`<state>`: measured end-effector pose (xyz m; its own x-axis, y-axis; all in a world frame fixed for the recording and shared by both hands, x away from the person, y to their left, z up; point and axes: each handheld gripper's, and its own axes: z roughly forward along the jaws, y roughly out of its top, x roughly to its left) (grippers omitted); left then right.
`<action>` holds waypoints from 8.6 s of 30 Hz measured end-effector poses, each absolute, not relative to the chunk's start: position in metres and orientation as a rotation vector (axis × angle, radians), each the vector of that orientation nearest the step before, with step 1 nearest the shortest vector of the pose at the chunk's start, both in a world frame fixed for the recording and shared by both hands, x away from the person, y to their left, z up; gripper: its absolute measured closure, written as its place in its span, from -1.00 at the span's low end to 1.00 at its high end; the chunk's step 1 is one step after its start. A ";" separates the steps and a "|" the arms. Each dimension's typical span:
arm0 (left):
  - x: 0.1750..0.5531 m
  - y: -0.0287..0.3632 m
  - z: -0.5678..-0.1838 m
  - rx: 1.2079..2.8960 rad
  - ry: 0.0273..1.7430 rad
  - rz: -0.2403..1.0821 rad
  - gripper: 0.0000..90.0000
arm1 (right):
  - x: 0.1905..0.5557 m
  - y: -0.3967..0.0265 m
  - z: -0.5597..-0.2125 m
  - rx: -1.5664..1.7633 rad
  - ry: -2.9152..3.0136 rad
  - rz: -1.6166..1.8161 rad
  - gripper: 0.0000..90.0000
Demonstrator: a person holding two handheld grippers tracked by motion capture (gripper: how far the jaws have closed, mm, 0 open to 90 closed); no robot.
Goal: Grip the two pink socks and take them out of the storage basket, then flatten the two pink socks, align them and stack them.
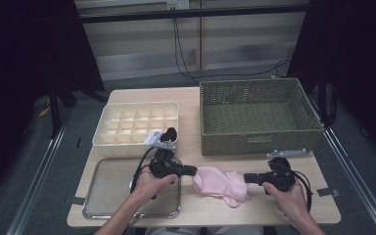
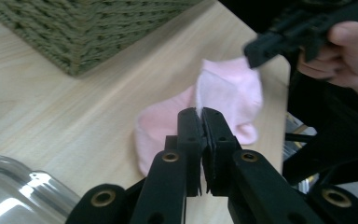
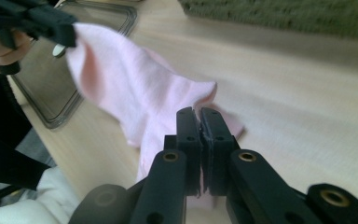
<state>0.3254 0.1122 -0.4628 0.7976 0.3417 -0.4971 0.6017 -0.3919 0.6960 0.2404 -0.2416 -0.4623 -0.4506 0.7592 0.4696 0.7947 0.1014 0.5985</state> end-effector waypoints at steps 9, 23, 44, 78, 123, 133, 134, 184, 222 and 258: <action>0.326 0.113 -0.472 2.020 0.763 -0.313 0.51 | 0.233 -0.239 -0.481 -1.666 -2.324 -1.236 0.93; 0.309 0.117 -0.484 2.087 0.757 -0.308 0.43 | 0.237 -0.238 -0.489 -1.680 -2.374 -1.204 0.92; 0.329 0.116 -0.476 2.046 0.727 -0.373 1.00 | 0.226 -0.242 -0.479 -1.706 -2.342 -1.321 0.92; 0.319 0.118 -0.479 2.081 0.747 -0.432 0.99 | 0.248 -0.230 -0.484 -1.657 -2.432 -1.318 0.95; 0.311 0.111 -0.477 2.089 0.653 -0.225 0.40 | 0.272 -0.225 -0.489 -1.648 -2.449 -1.249 0.37; 0.307 0.089 -0.469 2.098 0.557 -0.227 0.45 | 0.269 -0.233 -0.487 -1.646 -2.417 -1.260 0.32; 0.306 0.085 -0.470 2.103 0.541 -0.242 0.50 | 0.268 -0.234 -0.487 -1.645 -2.415 -1.263 0.33; 0.305 0.050 -0.501 2.224 0.552 -0.209 0.58 | 0.265 -0.228 -0.487 -1.563 -2.332 -1.306 0.89; 0.297 0.050 -0.481 2.154 0.547 -0.226 0.45 | 0.259 -0.217 -0.467 -1.455 -2.306 -1.413 0.89; 0.315 0.092 -0.502 2.173 0.649 -0.241 0.32 | 0.266 -0.210 -0.462 -1.423 -2.338 -1.376 0.86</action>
<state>0.3146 0.0916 -0.5024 0.8478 0.3678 -0.3822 0.5281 -0.5183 0.6727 0.2657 -0.2099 -0.4616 -0.5661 0.6729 0.4762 0.7431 0.1663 0.6482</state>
